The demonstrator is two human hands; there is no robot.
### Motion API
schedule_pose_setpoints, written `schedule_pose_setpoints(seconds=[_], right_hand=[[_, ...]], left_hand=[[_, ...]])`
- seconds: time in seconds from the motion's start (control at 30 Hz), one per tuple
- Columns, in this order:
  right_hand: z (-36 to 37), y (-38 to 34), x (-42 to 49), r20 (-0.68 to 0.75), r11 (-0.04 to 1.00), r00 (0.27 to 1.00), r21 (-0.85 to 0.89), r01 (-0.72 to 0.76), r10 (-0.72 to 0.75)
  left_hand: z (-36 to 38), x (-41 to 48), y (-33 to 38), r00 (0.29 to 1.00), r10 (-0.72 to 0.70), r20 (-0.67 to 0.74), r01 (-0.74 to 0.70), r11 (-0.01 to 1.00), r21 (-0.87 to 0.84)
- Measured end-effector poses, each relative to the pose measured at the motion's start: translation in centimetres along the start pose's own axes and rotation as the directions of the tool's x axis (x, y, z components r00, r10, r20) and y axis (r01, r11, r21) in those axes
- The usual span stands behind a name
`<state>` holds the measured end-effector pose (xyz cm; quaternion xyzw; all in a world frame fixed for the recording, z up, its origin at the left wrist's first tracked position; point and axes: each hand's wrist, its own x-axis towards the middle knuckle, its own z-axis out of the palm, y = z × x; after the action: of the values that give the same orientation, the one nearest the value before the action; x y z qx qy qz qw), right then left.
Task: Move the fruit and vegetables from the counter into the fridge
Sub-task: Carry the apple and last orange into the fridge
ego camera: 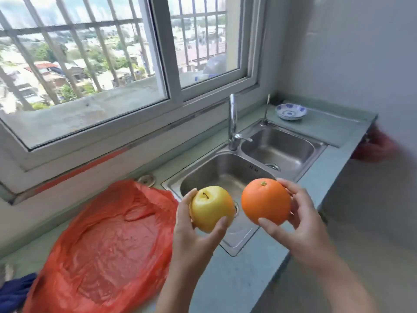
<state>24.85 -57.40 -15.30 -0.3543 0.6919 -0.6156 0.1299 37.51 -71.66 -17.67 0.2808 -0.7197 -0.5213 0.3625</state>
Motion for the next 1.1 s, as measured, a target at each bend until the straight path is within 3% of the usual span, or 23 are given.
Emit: schedule_pose_setpoints(seconds=[0.23, 0.5, 0.77, 1.1], right_hand=[[-11.7, -0.7, -6.6, -0.318, 0.992, 0.946, -0.119, 0.033, -0.069], [-28.2, -1.7, -13.8, -0.495, 0.971, 0.857, -0.238, 0.027, -0.145], [-43.0, -1.2, -23.9, -0.682, 0.953, 0.711, -0.297, -0.057, -0.17], [-52.2, 0.0, -33.9, -0.878, 0.955, 0.449, -0.255, -0.152, -0.163]], left_hand=[[10.9, -4.1, 4.9, 0.956, 0.128, 0.266, -0.112, 0.991, -0.073], [26.3, -11.2, 12.0, 0.868, 0.234, 0.439, -0.146, 0.963, -0.225], [40.2, -20.5, 18.1, 0.723, 0.341, 0.601, -0.186, 0.934, -0.306], [52.7, -29.1, 21.8, 0.447, 0.424, 0.788, -0.168, 0.905, -0.392]])
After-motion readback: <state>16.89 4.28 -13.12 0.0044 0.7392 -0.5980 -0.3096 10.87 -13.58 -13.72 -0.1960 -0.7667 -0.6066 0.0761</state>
